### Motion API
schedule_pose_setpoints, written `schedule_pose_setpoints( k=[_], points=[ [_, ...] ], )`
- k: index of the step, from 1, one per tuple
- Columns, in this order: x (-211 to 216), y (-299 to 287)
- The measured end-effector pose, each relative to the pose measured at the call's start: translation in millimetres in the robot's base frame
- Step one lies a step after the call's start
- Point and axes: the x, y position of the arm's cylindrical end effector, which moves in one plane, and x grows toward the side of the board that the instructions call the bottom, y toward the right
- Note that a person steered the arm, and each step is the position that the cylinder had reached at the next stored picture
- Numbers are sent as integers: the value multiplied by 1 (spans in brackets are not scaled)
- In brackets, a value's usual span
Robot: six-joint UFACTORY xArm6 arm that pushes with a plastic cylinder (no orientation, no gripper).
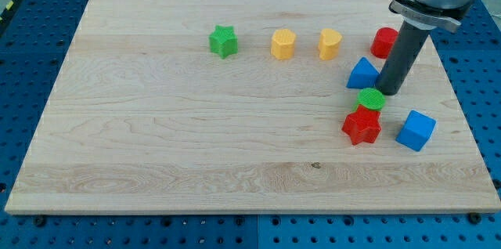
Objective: Separate the blue blocks on the board
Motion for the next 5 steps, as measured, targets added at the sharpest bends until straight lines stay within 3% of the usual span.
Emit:
schedule_pose_setpoints(
  k=[5],
  points=[
    [-40,0]
  ],
)
